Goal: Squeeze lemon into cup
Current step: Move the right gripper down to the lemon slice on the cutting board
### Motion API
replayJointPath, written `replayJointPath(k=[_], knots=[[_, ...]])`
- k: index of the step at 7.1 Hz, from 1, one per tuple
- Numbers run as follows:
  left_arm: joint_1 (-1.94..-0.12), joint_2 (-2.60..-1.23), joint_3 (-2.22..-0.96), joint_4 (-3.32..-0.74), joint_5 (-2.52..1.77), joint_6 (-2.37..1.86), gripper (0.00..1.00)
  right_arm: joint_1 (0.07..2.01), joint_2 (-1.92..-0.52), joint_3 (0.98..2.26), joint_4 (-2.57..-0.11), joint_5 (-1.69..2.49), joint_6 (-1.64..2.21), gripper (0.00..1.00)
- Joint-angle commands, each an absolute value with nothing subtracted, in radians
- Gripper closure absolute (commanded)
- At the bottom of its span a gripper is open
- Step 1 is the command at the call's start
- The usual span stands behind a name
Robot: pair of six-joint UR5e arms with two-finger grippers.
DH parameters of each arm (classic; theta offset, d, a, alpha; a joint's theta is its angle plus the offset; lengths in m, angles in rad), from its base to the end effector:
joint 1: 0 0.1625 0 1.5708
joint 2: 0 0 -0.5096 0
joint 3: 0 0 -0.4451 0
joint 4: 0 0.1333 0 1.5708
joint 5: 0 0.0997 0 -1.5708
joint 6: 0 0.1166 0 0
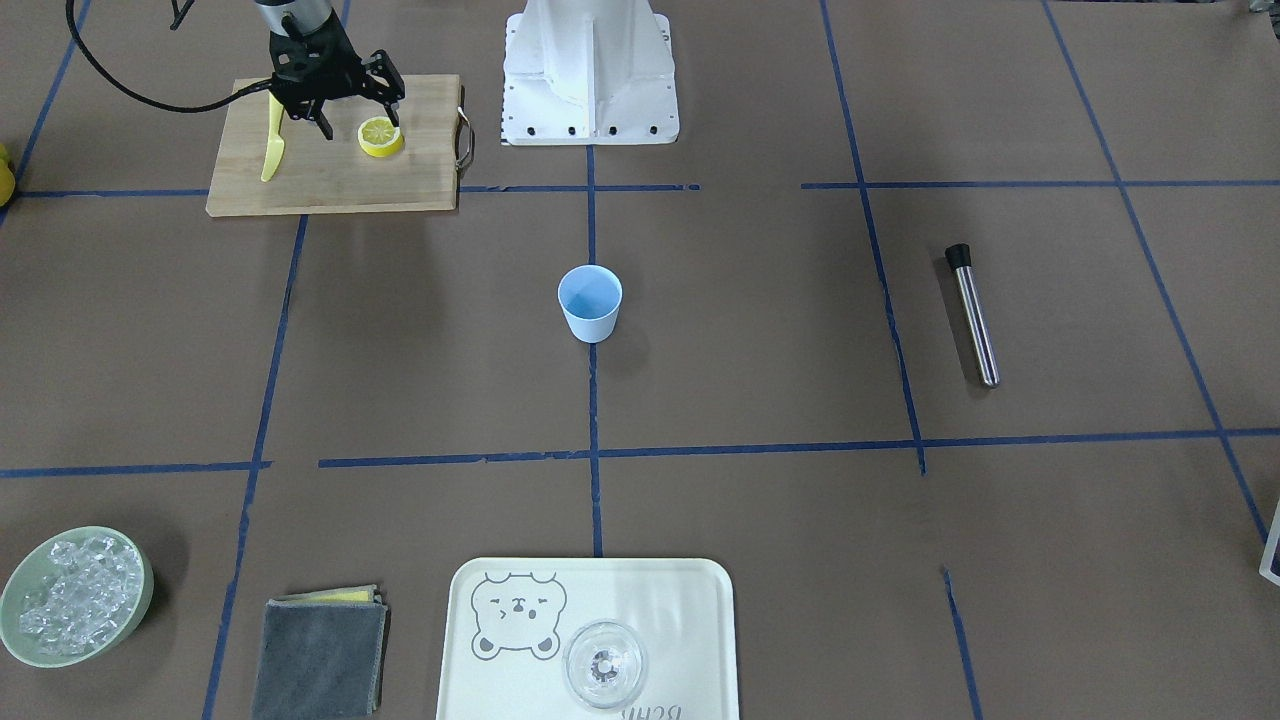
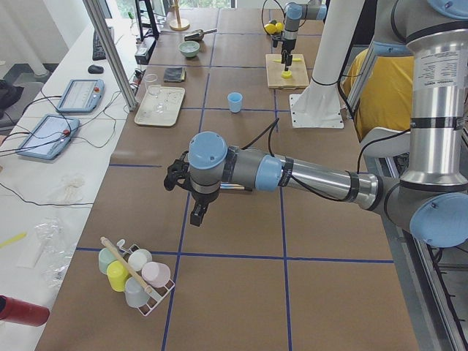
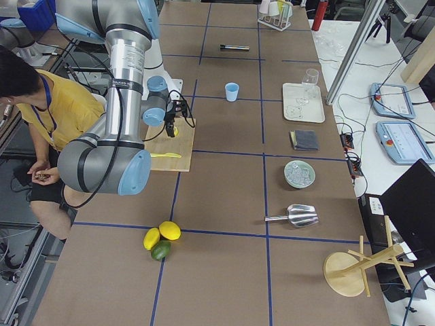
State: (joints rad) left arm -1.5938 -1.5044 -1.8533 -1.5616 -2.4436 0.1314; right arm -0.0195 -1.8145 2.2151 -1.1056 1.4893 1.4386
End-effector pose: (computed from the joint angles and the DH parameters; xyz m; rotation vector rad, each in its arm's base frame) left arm -0.0558 -0.5128 0.6284 0.2604 0.8532 0.1914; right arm -0.4427 -0.1342 0.4828 0.1250 -0.8600 -0.1068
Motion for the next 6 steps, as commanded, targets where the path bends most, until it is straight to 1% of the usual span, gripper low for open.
replayJointPath(k=[1, 3, 4, 5, 6], knots=[[-1.594, -1.505, -1.855, -1.562, -2.444, 0.132, 0.0, -0.04, -1.801, 2.186, -1.112, 1.474, 1.447, 0.0], [-1.594, -1.503, -1.855, -1.562, -2.445, 0.132, 0.0, -0.044, -1.779, 2.186, -1.133, 1.473, 1.447, 0.0], [-1.595, -1.503, -1.855, -1.562, -2.445, 0.132, 0.0, -0.043, -1.732, 2.187, -1.193, 1.473, 1.447, 0.02], [-1.595, -1.503, -1.856, -1.562, -2.445, 0.132, 0.0, -0.037, -1.7, 2.189, -1.244, 1.473, 1.447, 0.09], [-1.595, -1.502, -1.853, -1.562, -2.445, 0.133, 0.0, -0.032, -1.703, 2.189, -1.244, 1.473, 1.447, 0.16]])
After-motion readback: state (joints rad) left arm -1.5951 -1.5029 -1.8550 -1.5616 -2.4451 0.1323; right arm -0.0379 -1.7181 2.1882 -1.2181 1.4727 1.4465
